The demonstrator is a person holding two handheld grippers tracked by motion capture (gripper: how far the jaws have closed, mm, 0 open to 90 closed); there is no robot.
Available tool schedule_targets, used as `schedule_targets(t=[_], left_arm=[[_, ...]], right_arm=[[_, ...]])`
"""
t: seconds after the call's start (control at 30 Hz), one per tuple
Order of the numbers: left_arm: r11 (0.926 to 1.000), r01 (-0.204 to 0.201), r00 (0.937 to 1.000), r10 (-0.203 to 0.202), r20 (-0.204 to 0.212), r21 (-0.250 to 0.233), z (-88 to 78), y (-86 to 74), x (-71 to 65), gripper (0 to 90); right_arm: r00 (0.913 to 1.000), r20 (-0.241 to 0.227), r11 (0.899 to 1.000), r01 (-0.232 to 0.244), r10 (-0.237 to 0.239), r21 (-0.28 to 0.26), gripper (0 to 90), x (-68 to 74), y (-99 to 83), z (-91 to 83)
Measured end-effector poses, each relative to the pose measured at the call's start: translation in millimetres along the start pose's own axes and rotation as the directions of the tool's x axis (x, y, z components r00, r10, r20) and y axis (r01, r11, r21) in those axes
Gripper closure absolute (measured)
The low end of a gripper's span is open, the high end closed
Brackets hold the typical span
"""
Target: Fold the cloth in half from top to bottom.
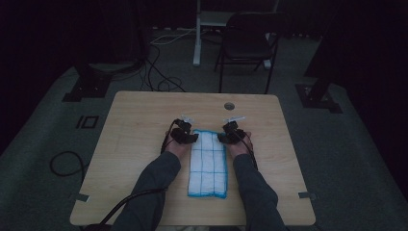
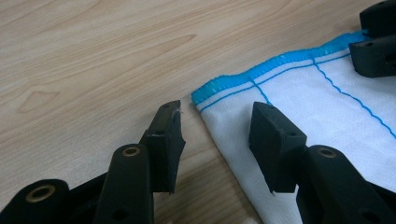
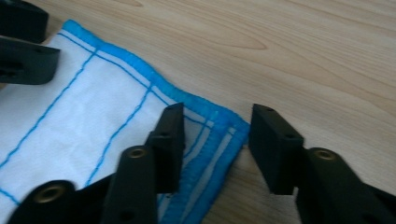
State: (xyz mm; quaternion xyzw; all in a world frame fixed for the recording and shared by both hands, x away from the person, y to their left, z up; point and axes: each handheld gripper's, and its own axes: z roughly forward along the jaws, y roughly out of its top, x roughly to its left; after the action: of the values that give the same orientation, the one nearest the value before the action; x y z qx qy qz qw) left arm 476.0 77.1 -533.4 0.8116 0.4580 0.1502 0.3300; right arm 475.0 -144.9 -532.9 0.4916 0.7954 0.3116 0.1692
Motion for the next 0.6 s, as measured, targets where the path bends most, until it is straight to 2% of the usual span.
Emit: schedule_targets(t=[0.03,0.07,0.13,0.2,0.3,0.37,0.43,0.6], left_arm=[[1.0000,0.000,1.0000,0.000,0.000,0.000,0.0,0.0,0.0,54.8],[0.9997,-0.016,0.9999,0.016,-0.001,0.017,0.4,2.4,0.1,54.8],[0.9992,-0.021,0.9998,0.021,-0.002,0.034,0.6,4.8,-0.5,55.4],[0.9985,-0.033,0.9995,0.033,0.004,0.045,0.9,6.7,-2.9,61.1],[0.9981,-0.026,0.9995,0.025,0.019,0.055,1.8,8.9,-5.9,72.0],[0.9970,-0.042,0.9988,0.040,0.029,0.065,1.7,10.4,-7.5,78.8],[0.9936,-0.086,0.9962,0.085,0.017,0.072,1.1,12.1,-11.1,83.5],[0.9934,-0.093,0.9955,0.092,0.024,0.067,-2.0,15.9,-10.2,85.7]], right_arm=[[1.0000,0.000,1.000,0.000,0.000,0.000,58.7,0.0,0.0,0.0],[1.0000,-0.006,1.000,-0.001,0.001,0.004,62.4,1.3,0.4,-0.3],[0.9996,-0.028,1.000,-0.001,0.001,0.009,70.3,1.7,1.2,-0.5],[0.9988,-0.045,1.000,-0.016,0.017,0.015,75.1,1.1,2.1,-0.5],[0.9962,-0.074,0.998,-0.043,0.046,0.042,82.2,-1.3,4.5,-0.6],[0.9955,-0.083,0.998,-0.042,0.046,0.046,83.8,-1.7,4.9,-0.4],[0.9956,-0.085,0.998,-0.037,0.041,0.047,84.8,-2.0,5.3,-0.6],[0.9977,-0.066,1.000,-0.013,0.014,0.024,85.4,-2.3,6.3,-2.6]])
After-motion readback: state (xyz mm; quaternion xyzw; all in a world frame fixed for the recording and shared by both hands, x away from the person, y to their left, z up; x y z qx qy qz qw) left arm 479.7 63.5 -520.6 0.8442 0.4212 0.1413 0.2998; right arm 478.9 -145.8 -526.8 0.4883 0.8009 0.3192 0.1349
